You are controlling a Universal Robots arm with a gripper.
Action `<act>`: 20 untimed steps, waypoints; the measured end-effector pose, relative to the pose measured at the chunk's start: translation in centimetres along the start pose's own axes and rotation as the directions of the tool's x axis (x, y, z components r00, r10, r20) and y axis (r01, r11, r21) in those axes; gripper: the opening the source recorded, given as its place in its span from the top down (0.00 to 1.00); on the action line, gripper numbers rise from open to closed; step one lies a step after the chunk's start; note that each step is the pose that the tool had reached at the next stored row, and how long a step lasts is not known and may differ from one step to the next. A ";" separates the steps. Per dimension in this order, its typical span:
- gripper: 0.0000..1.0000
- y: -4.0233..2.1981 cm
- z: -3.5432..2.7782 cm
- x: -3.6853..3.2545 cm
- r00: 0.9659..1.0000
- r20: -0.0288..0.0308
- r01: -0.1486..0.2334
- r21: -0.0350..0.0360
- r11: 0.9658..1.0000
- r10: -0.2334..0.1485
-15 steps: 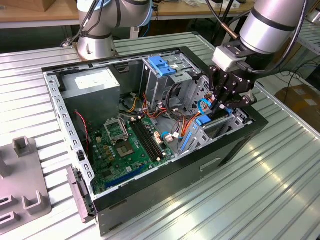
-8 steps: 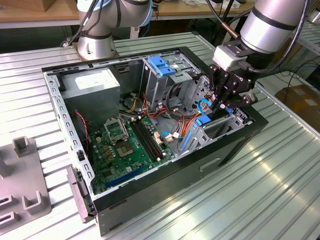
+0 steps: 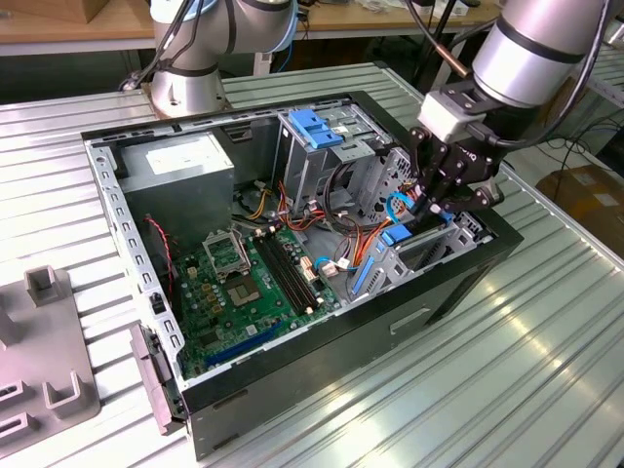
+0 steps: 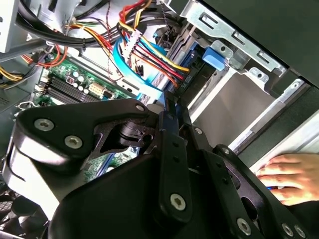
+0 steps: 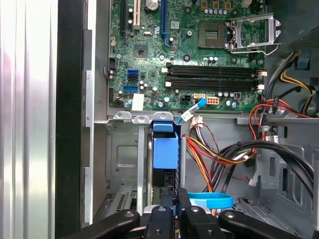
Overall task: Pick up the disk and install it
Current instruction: 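Insert the second disk wire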
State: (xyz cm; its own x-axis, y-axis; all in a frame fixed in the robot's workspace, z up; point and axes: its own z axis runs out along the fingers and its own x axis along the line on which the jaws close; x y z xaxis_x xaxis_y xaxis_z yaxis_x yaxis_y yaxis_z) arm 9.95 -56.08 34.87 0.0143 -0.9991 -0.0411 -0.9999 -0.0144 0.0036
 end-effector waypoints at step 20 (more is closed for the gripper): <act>0.84 0.01 0.22 0.42 1.000 0.011 0.000 0.000 1.000 0.000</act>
State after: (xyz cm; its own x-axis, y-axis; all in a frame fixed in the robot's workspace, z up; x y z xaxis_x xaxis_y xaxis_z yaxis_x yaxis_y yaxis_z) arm 9.95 -56.49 34.64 0.0143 -0.9985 -0.0519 -0.9999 -0.0145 0.0035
